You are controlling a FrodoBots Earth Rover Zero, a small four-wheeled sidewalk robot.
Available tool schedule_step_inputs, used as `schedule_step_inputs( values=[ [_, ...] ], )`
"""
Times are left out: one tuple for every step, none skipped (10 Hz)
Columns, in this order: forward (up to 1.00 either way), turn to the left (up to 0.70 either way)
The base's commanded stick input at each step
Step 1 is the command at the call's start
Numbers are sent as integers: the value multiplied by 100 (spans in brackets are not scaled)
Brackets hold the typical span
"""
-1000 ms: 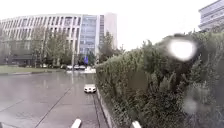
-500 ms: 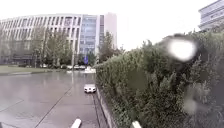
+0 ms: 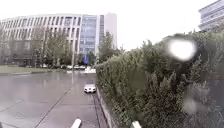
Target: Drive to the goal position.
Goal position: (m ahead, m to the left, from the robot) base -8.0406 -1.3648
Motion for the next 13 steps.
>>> schedule_step_inputs(
  values=[
    [4,0],
    [4,0],
    [4,0],
    [4,0],
    [4,0],
    [4,0],
    [4,0],
    [4,0],
    [4,0],
    [4,0],
    [4,0],
    [4,0],
    [4,0]
  ],
)
